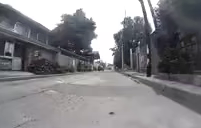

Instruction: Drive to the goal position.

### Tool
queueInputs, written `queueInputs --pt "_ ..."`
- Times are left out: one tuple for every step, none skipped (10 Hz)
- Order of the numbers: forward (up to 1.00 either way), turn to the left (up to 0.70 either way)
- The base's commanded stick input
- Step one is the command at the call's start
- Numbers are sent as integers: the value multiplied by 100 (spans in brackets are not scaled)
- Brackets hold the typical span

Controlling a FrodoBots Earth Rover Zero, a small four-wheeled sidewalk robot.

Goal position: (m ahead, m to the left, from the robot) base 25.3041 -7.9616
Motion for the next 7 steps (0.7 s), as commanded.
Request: queueInputs --pt "50 0" --pt "50 0" --pt "50 0" --pt "50 0" --pt "50 0" --pt "50 0" --pt "50 0"
